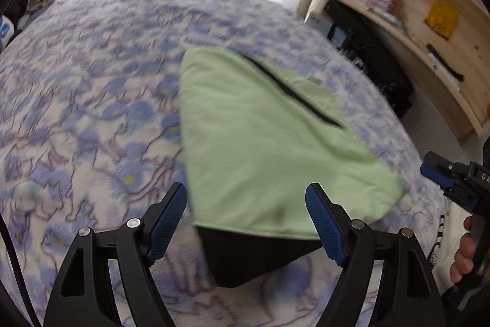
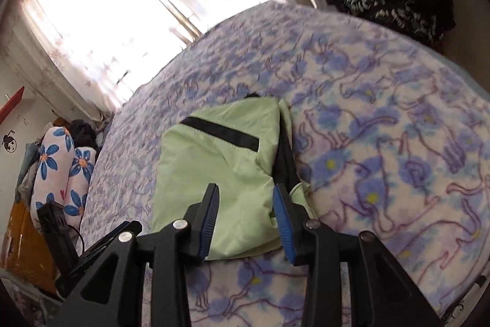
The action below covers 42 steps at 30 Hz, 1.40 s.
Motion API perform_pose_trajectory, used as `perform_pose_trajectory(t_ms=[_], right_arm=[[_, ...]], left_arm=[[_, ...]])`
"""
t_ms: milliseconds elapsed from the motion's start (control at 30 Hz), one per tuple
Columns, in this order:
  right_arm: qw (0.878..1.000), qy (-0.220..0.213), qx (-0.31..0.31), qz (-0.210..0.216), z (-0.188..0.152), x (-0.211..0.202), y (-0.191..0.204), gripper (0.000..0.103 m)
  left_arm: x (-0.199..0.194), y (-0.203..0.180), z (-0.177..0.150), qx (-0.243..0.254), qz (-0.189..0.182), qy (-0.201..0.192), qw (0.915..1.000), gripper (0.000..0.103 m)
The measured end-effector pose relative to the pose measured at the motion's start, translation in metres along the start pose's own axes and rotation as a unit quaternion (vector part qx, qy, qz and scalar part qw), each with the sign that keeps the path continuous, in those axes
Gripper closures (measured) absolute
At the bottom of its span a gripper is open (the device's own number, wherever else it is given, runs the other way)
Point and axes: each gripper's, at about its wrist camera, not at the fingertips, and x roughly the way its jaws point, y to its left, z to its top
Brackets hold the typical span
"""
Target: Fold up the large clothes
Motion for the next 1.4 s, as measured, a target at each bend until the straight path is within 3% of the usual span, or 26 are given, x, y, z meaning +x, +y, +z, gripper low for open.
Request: perform_pose_trajectory(t_ms=[133,233,367,733,900,933,1000,1067,1200,1333,1400], right_arm=[[0.998,0.065,0.0,-0.011,0.006,0.044,-0.008,0.066],[0.994,0.11,-0.006,-0.024,0.005,0.075,-0.015,0.066],[0.991,0.128,-0.007,-0.046,0.004,0.092,-0.025,0.065],[0.989,0.142,0.05,0.01,0.011,0.091,-0.047,0.065],[0.987,0.161,0.019,0.009,0.005,0.096,-0.035,0.068],[0.987,0.159,0.012,0.01,0.004,0.095,-0.032,0.072],[0.987,0.157,-0.011,0.012,0.005,0.092,-0.022,0.09],[0.988,0.146,-0.048,0.019,0.006,0.085,-0.008,0.095],[0.991,0.094,-0.097,-0.004,0.011,0.064,0.012,0.099],[0.995,0.033,-0.09,-0.011,0.024,0.036,0.012,0.099],[0.995,0.027,-0.09,-0.034,0.024,0.036,0.005,0.1]], left_arm=[[0.027,0.02,-0.007,-0.011,0.015,0.046,0.9988,0.025],[0.037,0.03,-0.01,-0.03,-0.009,0.054,0.998,0.025],[0.045,0.032,-0.013,-0.039,-0.026,0.054,0.9974,0.025],[0.06,0.025,-0.01,-0.047,-0.044,0.062,0.996,0.025],[0.064,0.019,-0.01,-0.044,-0.045,0.066,0.9959,0.025],[0.064,0.016,-0.01,-0.04,-0.043,0.066,0.9961,0.025],[0.063,0.012,-0.009,-0.034,-0.035,0.067,0.9966,0.025],[0.063,0.01,-0.009,-0.031,-0.03,0.067,0.9968,0.025],[0.058,0.008,-0.008,-0.037,-0.033,0.063,0.9968,0.028],[0.043,0.001,-0.006,-0.028,-0.047,0.043,0.9976,0.032],[0.041,-0.002,-0.007,-0.015,-0.037,0.036,0.9986,0.035]])
